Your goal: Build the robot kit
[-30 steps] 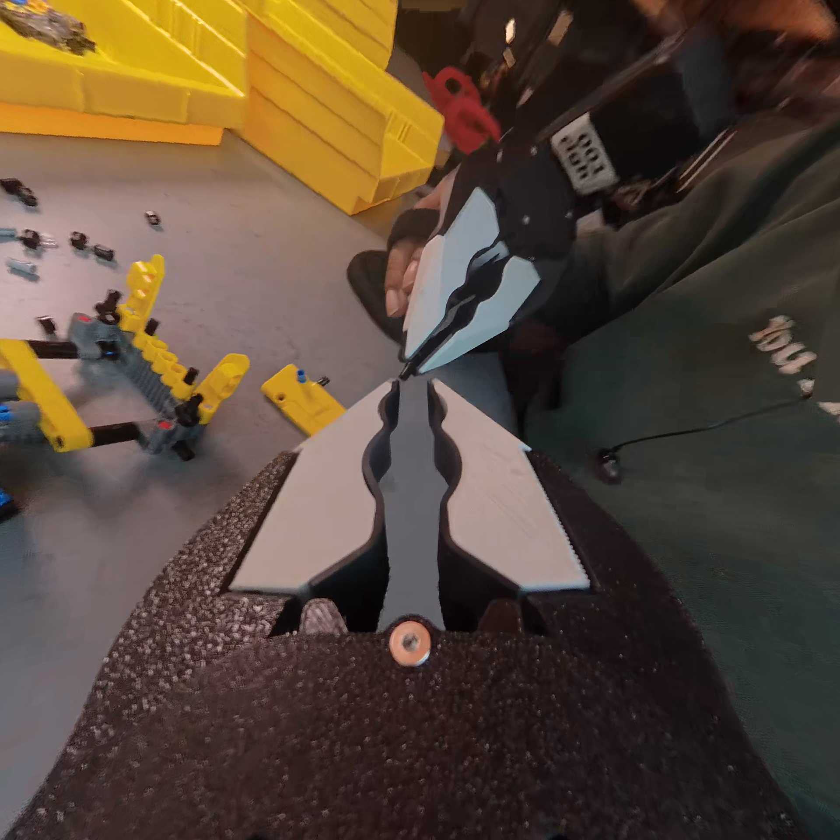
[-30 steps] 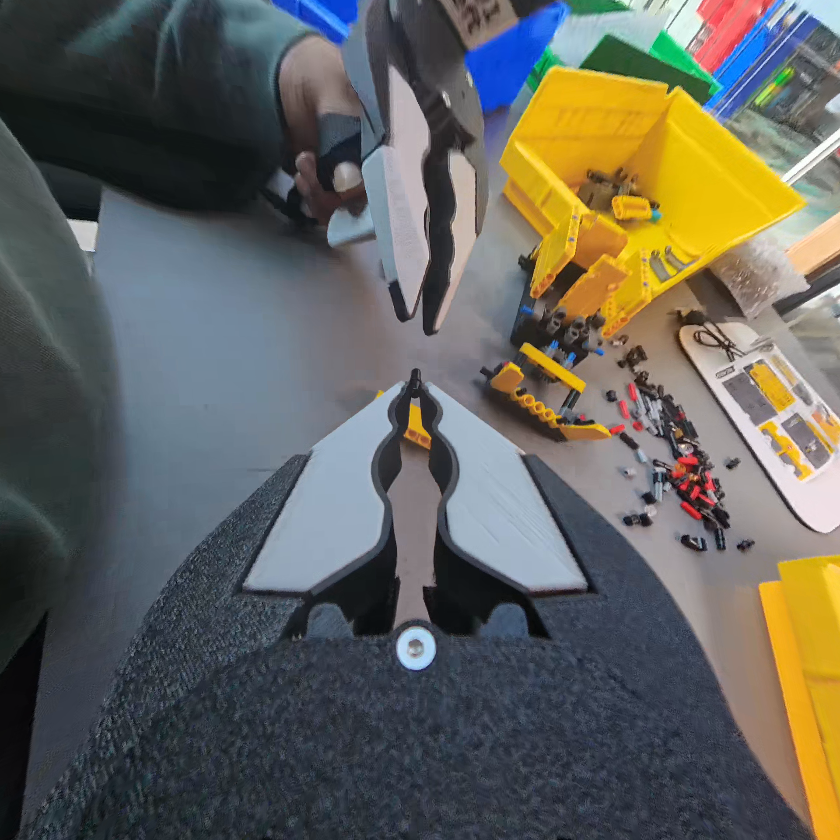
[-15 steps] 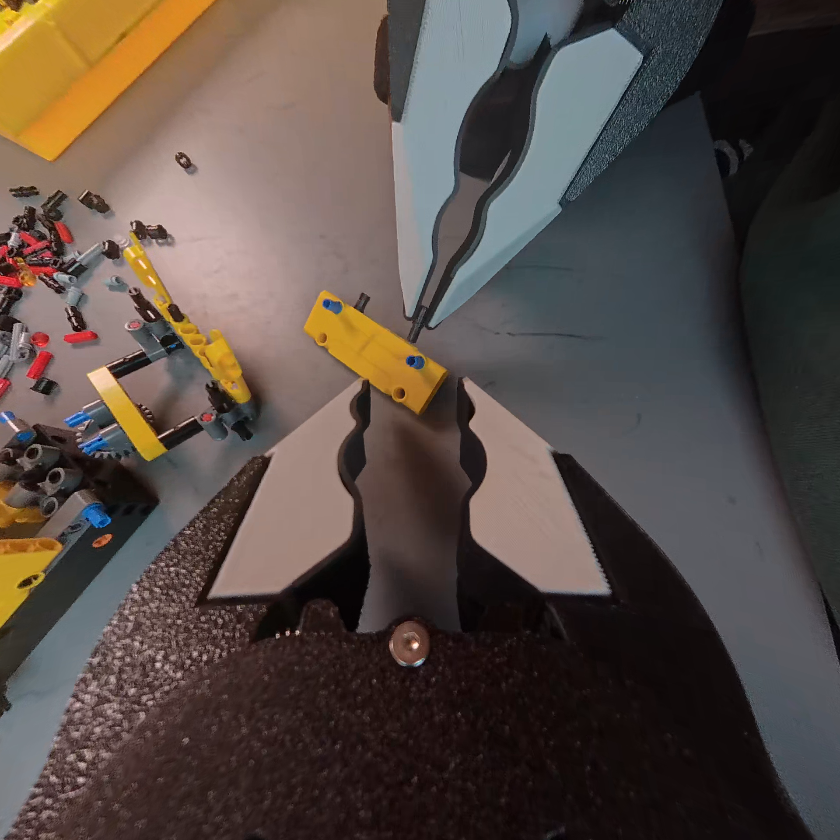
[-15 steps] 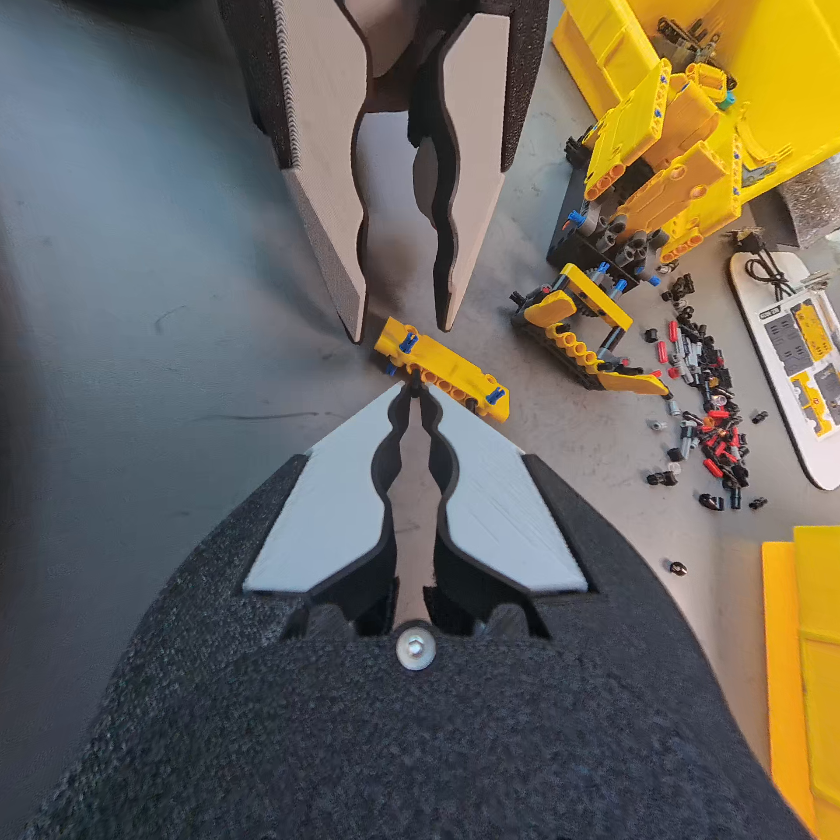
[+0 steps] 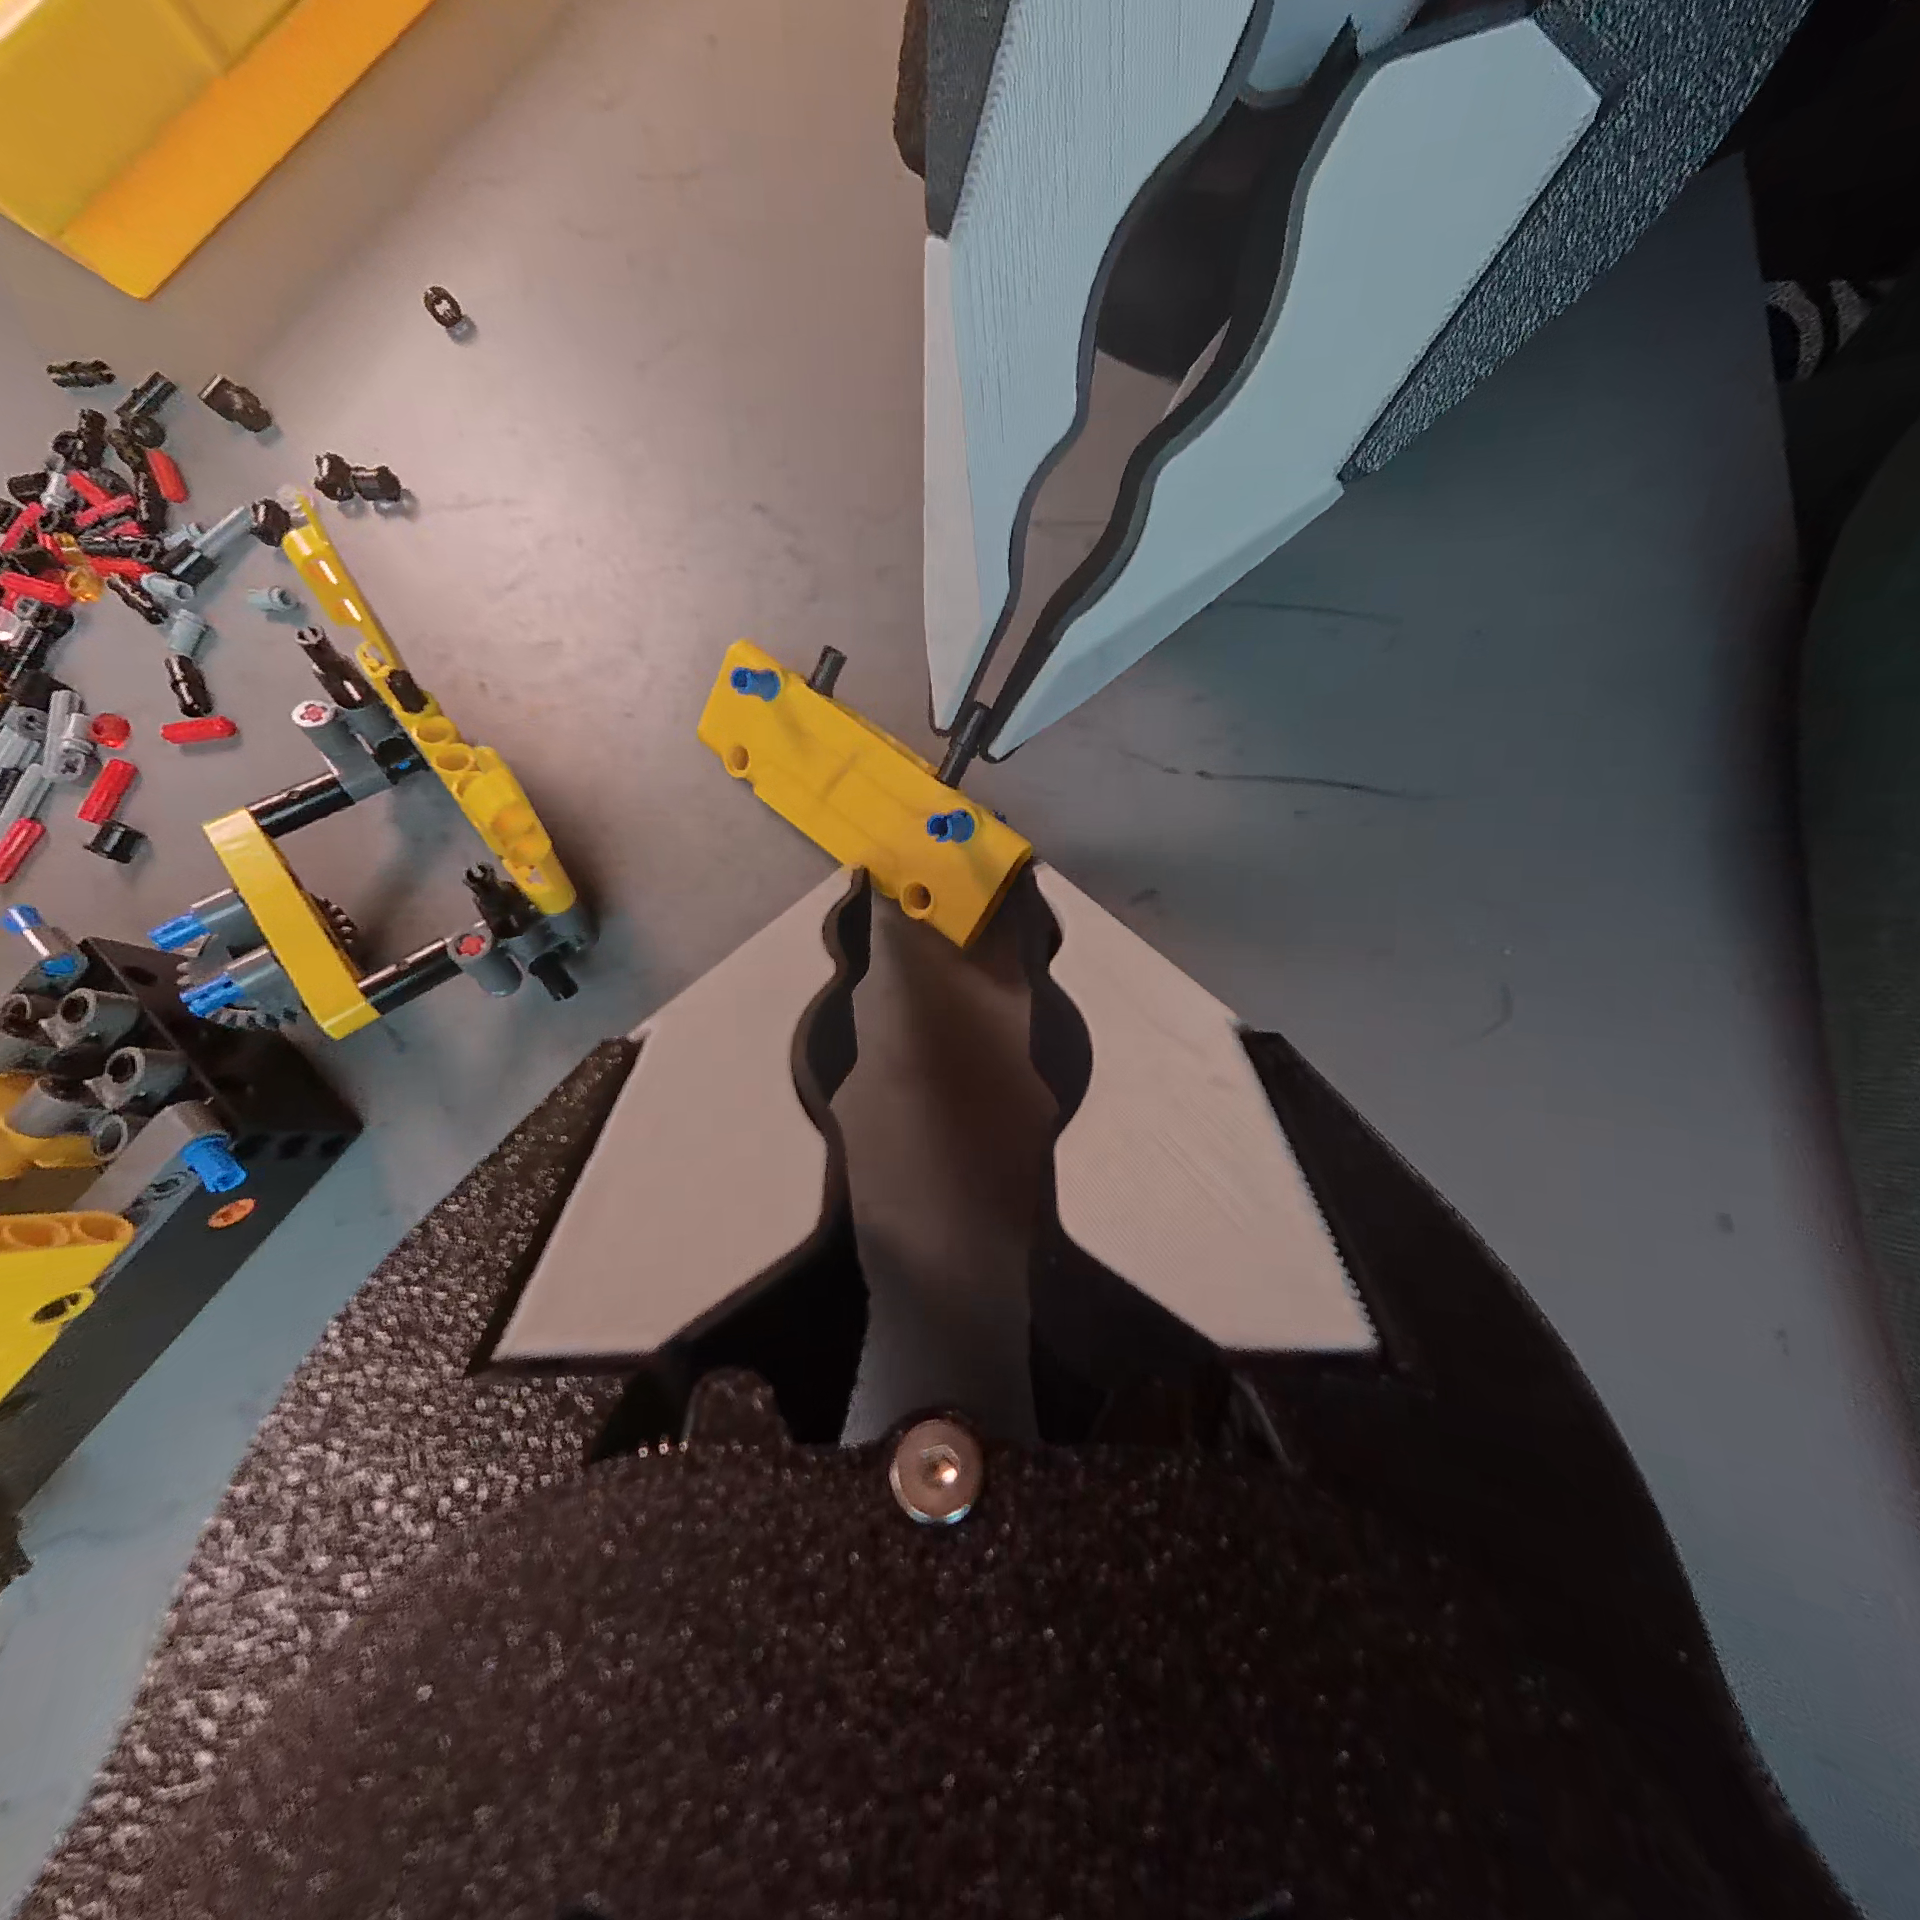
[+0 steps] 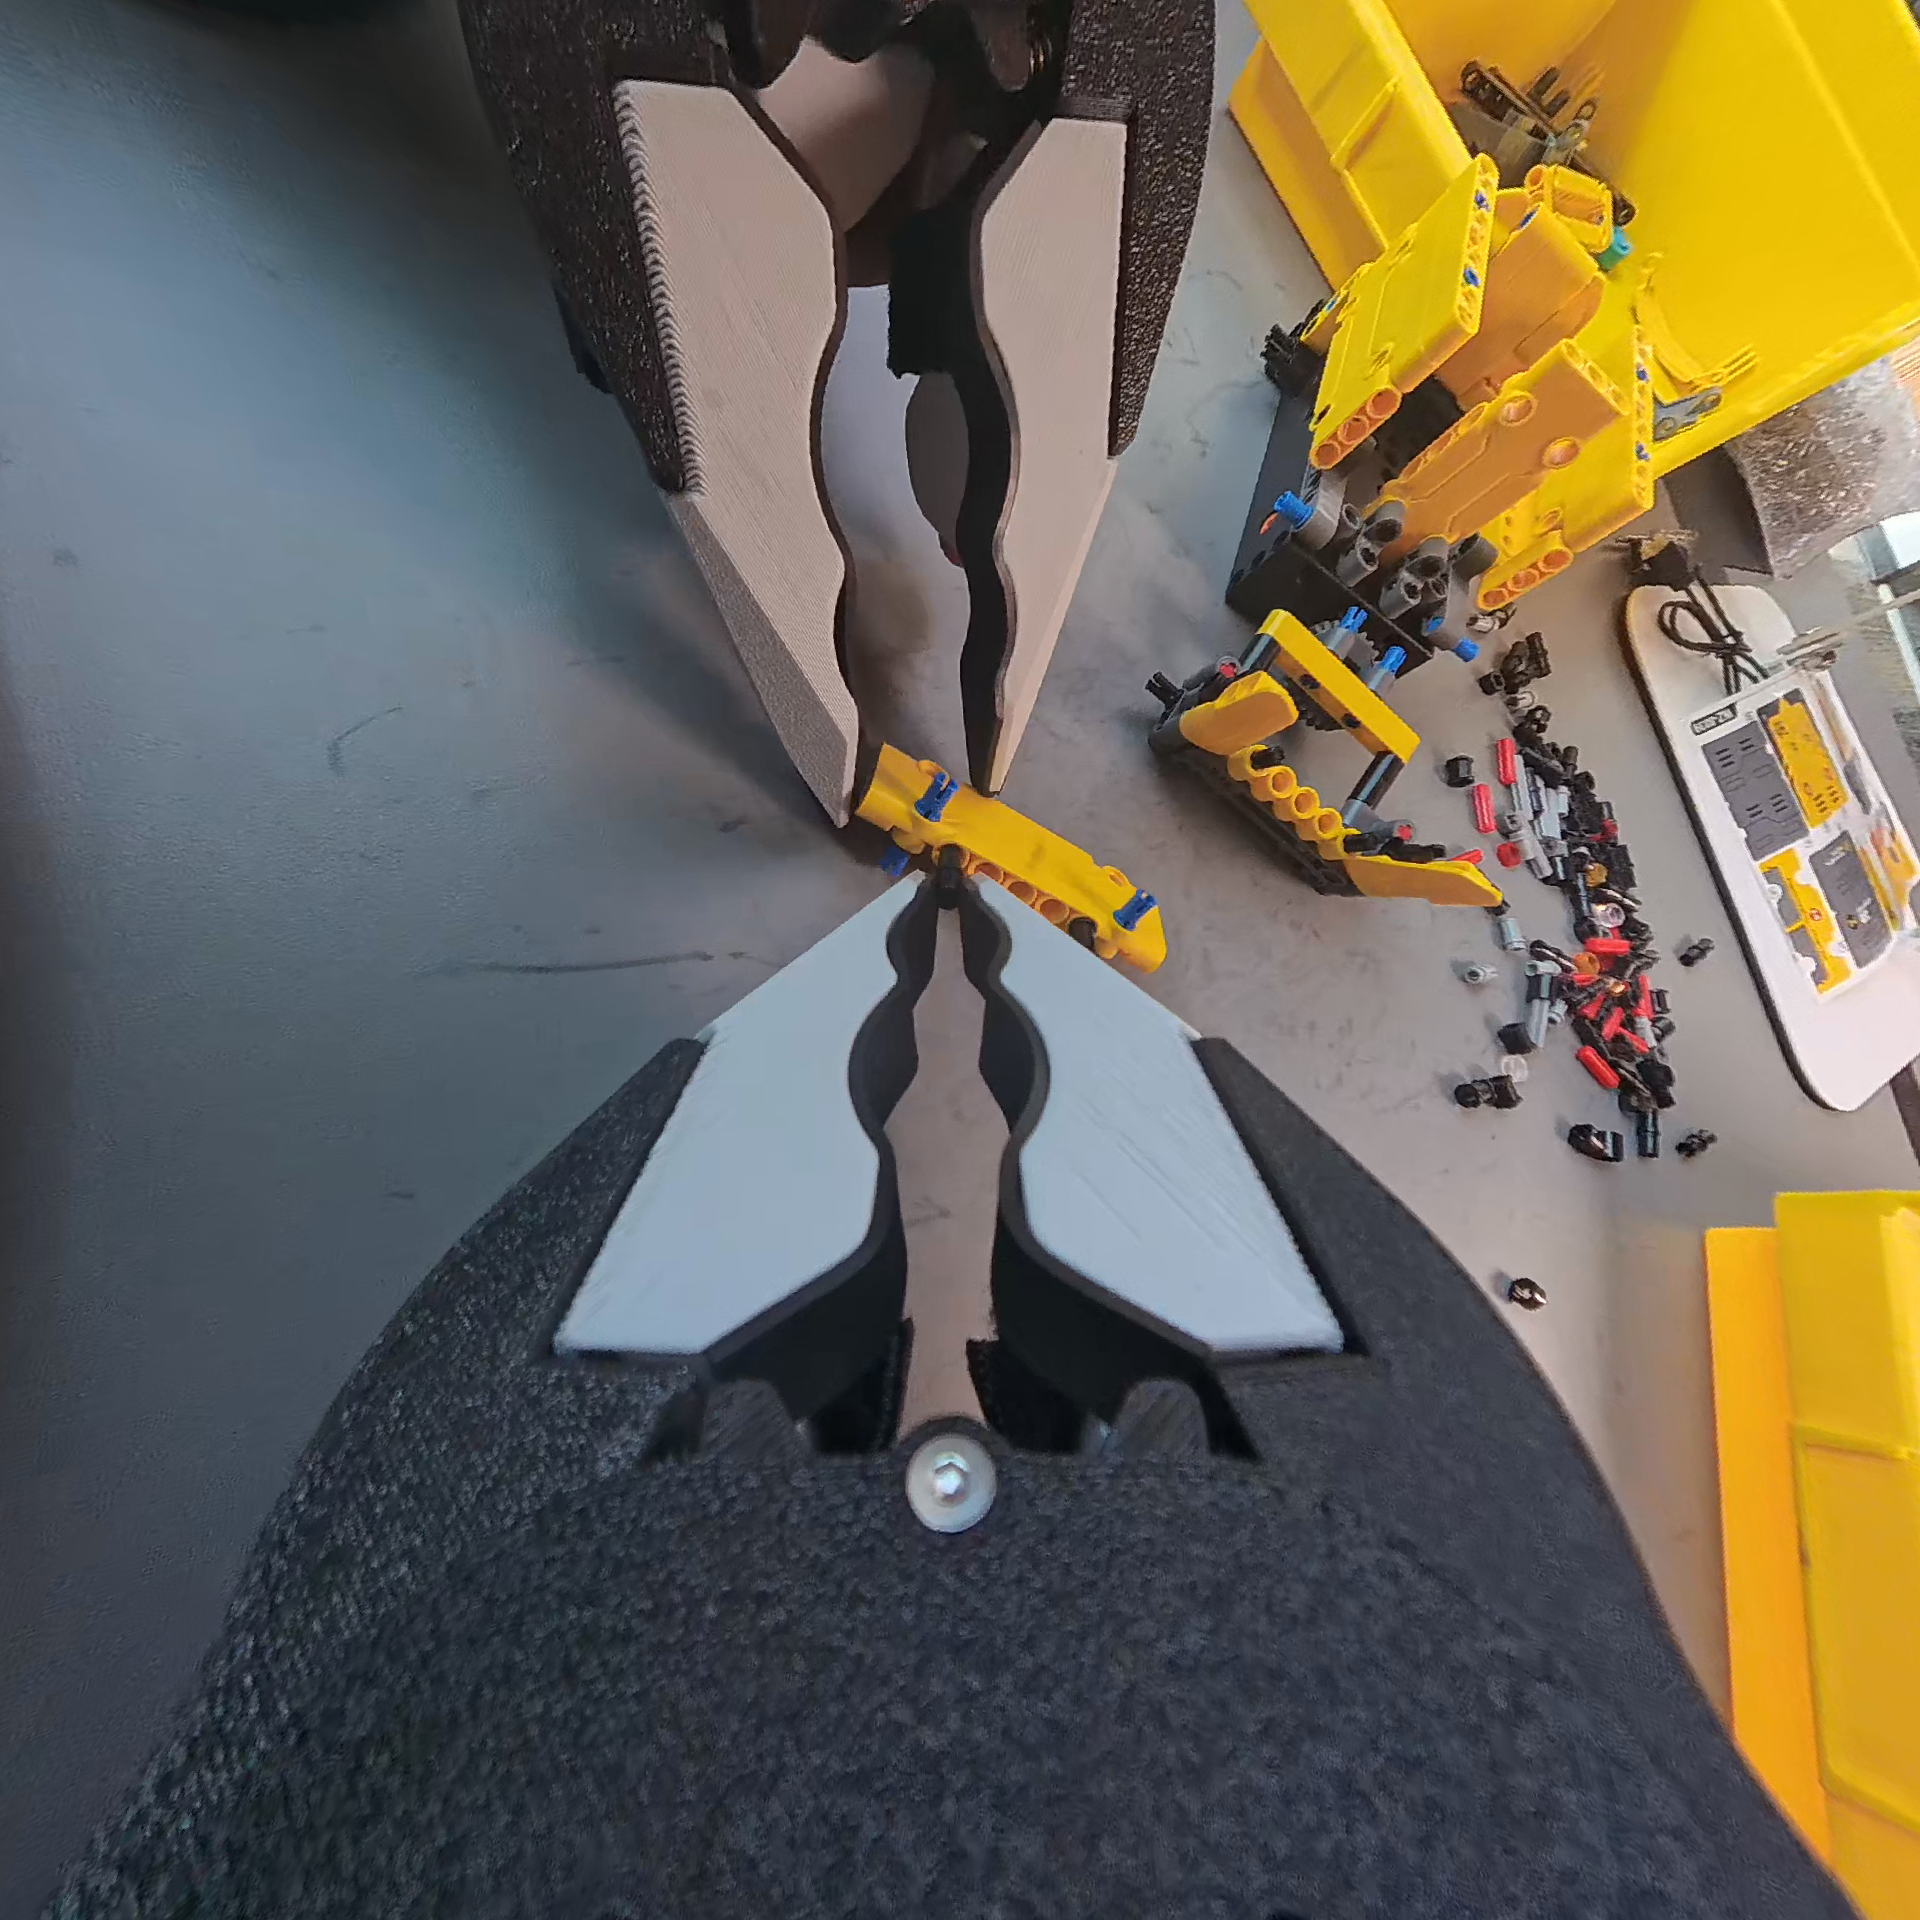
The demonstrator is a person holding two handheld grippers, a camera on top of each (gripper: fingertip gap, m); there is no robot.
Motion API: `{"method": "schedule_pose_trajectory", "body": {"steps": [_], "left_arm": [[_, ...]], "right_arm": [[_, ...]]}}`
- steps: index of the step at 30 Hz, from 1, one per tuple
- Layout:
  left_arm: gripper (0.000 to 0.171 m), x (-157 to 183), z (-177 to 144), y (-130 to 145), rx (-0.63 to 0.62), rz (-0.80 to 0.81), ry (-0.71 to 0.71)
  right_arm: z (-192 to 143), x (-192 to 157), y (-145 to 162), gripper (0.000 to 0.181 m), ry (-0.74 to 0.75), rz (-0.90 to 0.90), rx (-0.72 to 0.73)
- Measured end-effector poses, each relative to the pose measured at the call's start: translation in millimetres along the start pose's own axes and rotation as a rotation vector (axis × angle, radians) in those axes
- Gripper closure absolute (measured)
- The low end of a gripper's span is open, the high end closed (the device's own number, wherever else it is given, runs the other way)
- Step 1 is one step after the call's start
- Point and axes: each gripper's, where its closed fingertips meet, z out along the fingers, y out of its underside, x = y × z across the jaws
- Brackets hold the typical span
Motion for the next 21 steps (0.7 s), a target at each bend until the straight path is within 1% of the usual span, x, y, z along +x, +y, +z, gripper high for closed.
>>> {"method": "schedule_pose_trajectory", "body": {"steps": [10,18,21], "left_arm": [[0.145,-0.8,1.2,-0.4,-0.007,-0.019,-0.035],[0.145,-1.0,1.2,0.0,-0.005,-0.052,-0.028],[0.145,-2.4,1.0,0.2,-0.004,-0.078,-0.022]], "right_arm": [[0.8,1.0,1.0,0.178,0.001,0.021,-0.004],[1.0,-0.3,0.1,0.179,0.004,0.01,0.029],[1.2,0.2,0.2,0.179,0.028,-0.016,0.03]]}}
